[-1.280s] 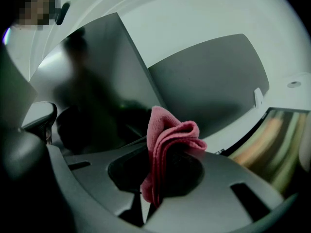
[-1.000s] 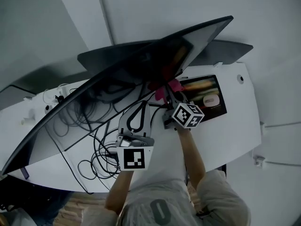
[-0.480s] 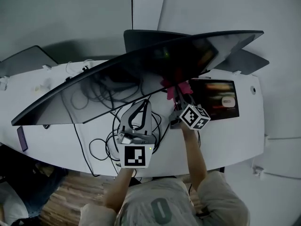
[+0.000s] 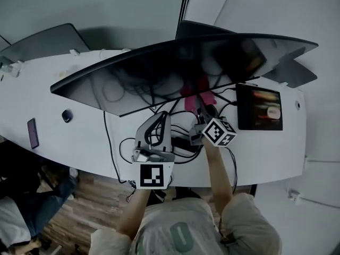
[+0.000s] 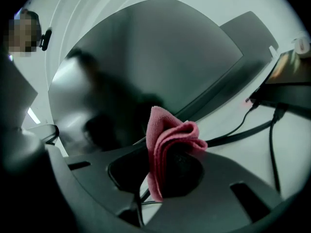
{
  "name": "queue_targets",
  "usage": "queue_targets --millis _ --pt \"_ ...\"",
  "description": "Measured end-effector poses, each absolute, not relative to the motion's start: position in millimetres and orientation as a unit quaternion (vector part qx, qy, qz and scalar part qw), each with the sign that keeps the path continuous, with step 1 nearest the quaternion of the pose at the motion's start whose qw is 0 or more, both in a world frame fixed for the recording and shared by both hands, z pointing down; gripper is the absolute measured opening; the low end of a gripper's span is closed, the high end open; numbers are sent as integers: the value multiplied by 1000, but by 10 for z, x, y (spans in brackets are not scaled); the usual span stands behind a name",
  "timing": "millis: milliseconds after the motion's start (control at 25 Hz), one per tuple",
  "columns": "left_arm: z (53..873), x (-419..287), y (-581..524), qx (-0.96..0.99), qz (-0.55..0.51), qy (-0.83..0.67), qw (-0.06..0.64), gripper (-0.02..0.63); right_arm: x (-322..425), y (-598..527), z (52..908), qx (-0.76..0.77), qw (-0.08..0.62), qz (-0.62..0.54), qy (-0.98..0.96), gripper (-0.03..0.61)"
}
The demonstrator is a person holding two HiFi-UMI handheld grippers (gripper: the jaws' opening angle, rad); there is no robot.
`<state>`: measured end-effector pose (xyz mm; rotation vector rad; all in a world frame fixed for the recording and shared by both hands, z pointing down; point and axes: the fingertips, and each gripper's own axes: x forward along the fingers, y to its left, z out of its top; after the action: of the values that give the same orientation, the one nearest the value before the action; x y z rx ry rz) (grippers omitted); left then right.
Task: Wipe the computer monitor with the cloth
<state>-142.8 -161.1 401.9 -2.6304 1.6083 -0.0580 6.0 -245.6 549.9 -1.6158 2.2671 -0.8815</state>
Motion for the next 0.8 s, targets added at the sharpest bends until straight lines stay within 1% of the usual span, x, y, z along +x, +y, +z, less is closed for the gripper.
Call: queue_targets --millis 320,560,800 --pt "4096 -2195 -1401 -828 -30 560 12 15 -827 -2227 5515 -511 115 -323 788 54" --pt "4062 -2627 -1345 -813 -43 580 35 15 -1347 -2070 5517 -478 95 -334 807 54" --pt "4074 -3002 -1260 -786 -21 618 10 15 -1927 -1917 5520 -436 91 -356 822 54"
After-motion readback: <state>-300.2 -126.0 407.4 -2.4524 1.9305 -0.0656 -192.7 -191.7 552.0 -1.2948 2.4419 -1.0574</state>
